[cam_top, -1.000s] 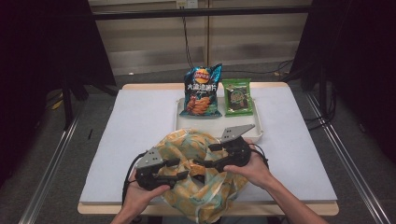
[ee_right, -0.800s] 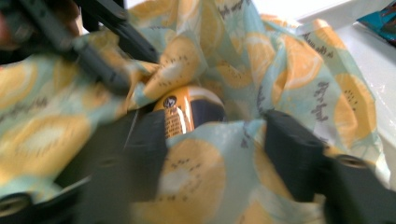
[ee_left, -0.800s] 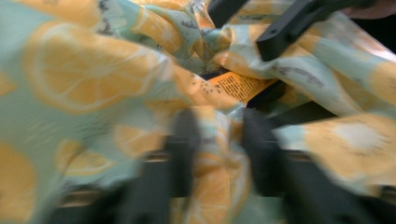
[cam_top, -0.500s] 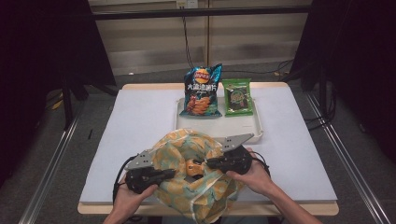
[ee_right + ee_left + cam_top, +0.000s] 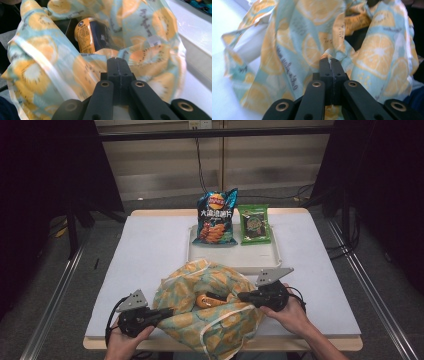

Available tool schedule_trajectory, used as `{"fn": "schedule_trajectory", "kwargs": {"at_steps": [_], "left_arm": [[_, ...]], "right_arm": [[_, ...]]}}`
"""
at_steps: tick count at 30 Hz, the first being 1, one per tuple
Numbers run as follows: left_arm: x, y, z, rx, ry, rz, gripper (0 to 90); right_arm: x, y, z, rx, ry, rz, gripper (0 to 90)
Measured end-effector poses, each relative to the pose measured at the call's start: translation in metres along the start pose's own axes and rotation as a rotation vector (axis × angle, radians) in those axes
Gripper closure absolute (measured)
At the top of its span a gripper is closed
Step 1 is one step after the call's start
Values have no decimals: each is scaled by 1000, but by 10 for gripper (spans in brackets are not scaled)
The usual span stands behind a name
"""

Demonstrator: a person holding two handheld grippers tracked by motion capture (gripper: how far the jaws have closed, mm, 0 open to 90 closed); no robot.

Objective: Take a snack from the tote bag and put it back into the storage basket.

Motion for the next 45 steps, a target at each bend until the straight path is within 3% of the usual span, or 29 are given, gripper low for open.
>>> {"fn": "schedule_trajectory", "kwargs": {"at_steps": [3, 8, 10, 13, 16, 21, 26, 31, 35, 42, 45], "left_arm": [[-2, -2, 0, 28, -24, -10, 900], [3, 7, 8, 48, -12, -39, 868], [3, 7, 9, 51, -7, -40, 825], [4, 7, 14, 81, -8, -60, 792], [4, 6, 18, 96, -15, -56, 745], [2, 9, 23, 100, 4, -45, 717], [-1, 12, 25, 116, -9, -37, 690], [-2, 16, 19, 87, -11, -27, 645], [-3, 16, 18, 93, -15, -20, 587], [-5, 16, 16, 94, -26, -10, 551], [-6, 16, 16, 93, -27, -9, 539]], "right_arm": [[-1, -7, -5, 0, 3, -7, 900], [2, -9, -8, 12, 26, -4, 900], [2, -8, -3, 23, 22, 7, 796], [0, -7, 5, 36, 10, 22, 750], [-3, -4, 18, 49, -3, 31, 639], [-6, 3, 39, 81, -23, 83, 588], [-11, 27, 45, 24, -40, 134, 583], [-15, 51, 48, -39, -52, 160, 565], [-14, 64, 50, -87, -53, 191, 543], [-14, 78, 47, -137, -65, 194, 496], [-15, 82, 46, -166, -75, 173, 456]]}}
Point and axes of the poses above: each handheld gripper's, and its own axes: y roughly forward along the jaws, z roughly out of its top, x roughly to its right, the point moved 4 cm from there along y, roughly forward along the jaws, and after that the axes turned 5 degrees about x, right-handed, at the moved point
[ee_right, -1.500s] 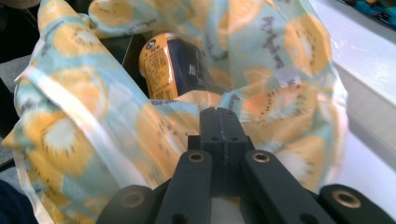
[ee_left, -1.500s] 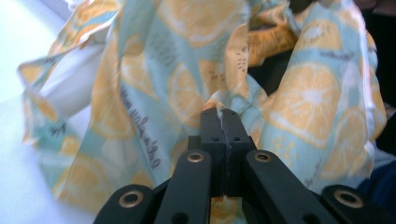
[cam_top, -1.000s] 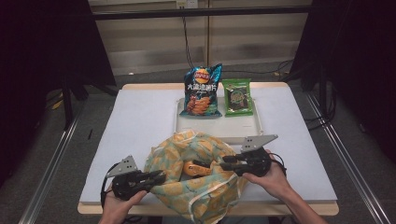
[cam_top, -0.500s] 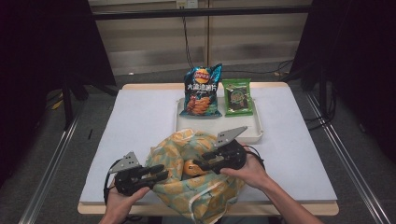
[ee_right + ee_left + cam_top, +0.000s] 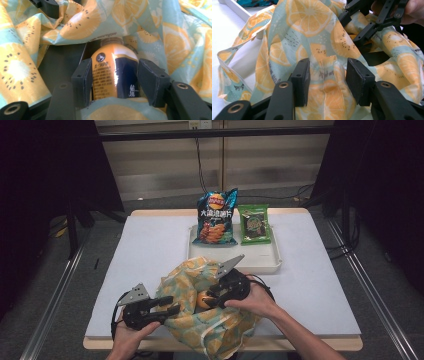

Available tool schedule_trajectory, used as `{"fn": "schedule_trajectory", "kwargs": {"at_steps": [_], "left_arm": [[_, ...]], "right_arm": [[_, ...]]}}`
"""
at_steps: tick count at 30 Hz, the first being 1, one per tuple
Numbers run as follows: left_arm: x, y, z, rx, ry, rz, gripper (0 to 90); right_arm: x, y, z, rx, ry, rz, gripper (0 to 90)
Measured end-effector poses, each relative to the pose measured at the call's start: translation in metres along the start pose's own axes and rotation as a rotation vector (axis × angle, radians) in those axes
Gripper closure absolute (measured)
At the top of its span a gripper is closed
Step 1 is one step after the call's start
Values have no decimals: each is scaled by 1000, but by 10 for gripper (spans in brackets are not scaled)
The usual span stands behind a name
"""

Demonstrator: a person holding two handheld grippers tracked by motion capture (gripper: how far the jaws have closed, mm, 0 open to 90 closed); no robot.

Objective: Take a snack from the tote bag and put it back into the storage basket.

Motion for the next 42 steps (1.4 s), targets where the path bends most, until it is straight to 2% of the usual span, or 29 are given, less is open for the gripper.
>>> {"fn": "schedule_trajectory", "kwargs": {"at_steps": [7, 12, 17, 23, 26, 29, 33, 38, 42], "left_arm": [[-2, -2, 1, 3, 2, 8, 515], [-2, -2, 1, 8, -2, 15, 503], [-2, -2, 1, 7, 1, 18, 483], [-2, -1, 2, 5, 3, 25, 478], [-3, -1, 2, 4, 5, 23, 474], [-3, -3, 1, 5, 5, 23, 472], [-3, -3, 1, 7, 2, 26, 471], [-3, -2, 1, 2, 9, 26, 470], [-3, -2, 1, 1, 8, 24, 469]], "right_arm": [[3, 15, -1, -64, -7, 16, 334], [2, 19, -1, -81, -16, 13, 320], [4, 22, 0, -111, 4, 28, 312], [5, 24, 1, -122, 15, 43, 310], [4, 24, 1, -128, 28, 37, 313], [5, 26, -1, -146, -3, -11, 311], [6, 27, 0, -153, -2, -22, 307], [6, 35, -2, -219, -35, -34, 311], [4, 35, -1, -215, -40, -51, 320]]}}
Point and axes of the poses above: each handheld gripper's, and its own axes: y roughly forward along the jaws, z roughly out of its top, x roughly to its right, the point moved 4 cm from there along y, roughly forward along the jaws, and after that the axes turned 5 degrees about x, right-handed, at the moved point
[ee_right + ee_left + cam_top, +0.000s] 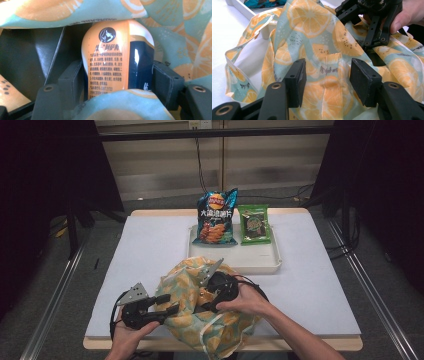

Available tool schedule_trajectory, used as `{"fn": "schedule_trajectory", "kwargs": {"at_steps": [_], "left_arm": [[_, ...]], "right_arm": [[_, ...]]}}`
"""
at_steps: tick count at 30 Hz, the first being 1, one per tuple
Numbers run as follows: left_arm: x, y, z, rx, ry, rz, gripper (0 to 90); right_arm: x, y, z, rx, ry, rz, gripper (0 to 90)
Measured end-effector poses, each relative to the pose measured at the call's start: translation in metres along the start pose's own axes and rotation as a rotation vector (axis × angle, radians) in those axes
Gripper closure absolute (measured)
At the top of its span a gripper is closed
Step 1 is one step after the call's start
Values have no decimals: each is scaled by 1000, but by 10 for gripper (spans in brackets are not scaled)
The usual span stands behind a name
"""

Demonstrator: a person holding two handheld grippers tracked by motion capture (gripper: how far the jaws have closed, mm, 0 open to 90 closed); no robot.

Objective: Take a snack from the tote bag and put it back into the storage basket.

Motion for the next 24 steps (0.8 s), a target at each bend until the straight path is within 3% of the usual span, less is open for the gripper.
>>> {"fn": "schedule_trajectory", "kwargs": {"at_steps": [8, 16, 24], "left_arm": [[-1, -2, 0, 10, -3, 8, 470], [-2, -2, 1, 13, -5, 15, 470], [-1, -1, 1, 8, -2, 16, 470]], "right_arm": [[-3, -10, 0, 64, 2, -5, 333], [-3, -36, 2, 180, 4, 14, 339], [4, -51, 4, 305, 31, -7, 366]]}}
Point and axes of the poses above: each handheld gripper's, and its own axes: y roughly forward along the jaws, z roughly out of its top, x roughly to its right, the point moved 4 cm from there along y, roughly forward along the jaws, and after that the axes turned 5 degrees about x, right-handed, at the moved point
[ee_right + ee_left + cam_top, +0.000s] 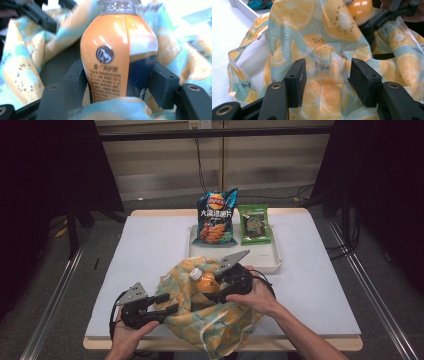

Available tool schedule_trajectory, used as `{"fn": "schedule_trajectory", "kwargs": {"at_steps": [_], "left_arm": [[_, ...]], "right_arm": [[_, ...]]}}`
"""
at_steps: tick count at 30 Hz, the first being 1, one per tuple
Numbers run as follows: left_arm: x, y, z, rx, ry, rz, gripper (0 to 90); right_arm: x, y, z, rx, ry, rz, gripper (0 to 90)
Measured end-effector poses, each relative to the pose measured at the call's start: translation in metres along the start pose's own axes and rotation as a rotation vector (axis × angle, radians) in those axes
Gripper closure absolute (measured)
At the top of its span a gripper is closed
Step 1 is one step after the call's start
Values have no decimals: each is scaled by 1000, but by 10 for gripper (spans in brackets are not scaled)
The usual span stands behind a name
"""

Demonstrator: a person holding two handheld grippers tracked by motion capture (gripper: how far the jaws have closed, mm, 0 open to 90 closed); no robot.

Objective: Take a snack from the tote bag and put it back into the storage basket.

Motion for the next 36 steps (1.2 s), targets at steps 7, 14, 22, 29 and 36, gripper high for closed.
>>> {"fn": "schedule_trajectory", "kwargs": {"at_steps": [7, 14, 22, 29, 36], "left_arm": [[0, -1, -1, 4, -4, 0, 470], [0, 0, -1, 0, -3, 3, 468], [1, 0, 0, 9, 14, 21, 392], [2, 1, 1, 21, 17, 31, 333], [1, -1, 1, 26, 15, 37, 314]], "right_arm": [[7, -5, 1, 93, 14, 4, 368], [5, -12, -9, 138, 8, 6, 346], [1, -19, -16, 150, -8, -4, 338], [-3, -21, -18, 155, 12, -31, 331], [-9, -20, -20, 165, 42, -77, 275]]}}
Point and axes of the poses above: each handheld gripper's, and its own axes: y roughly forward along the jaws, z roughly out of its top, x roughly to its right, the point moved 4 cm from there along y, roughly forward along the jaws, and after that the axes turned 5 degrees about x, right-handed, at the moved point
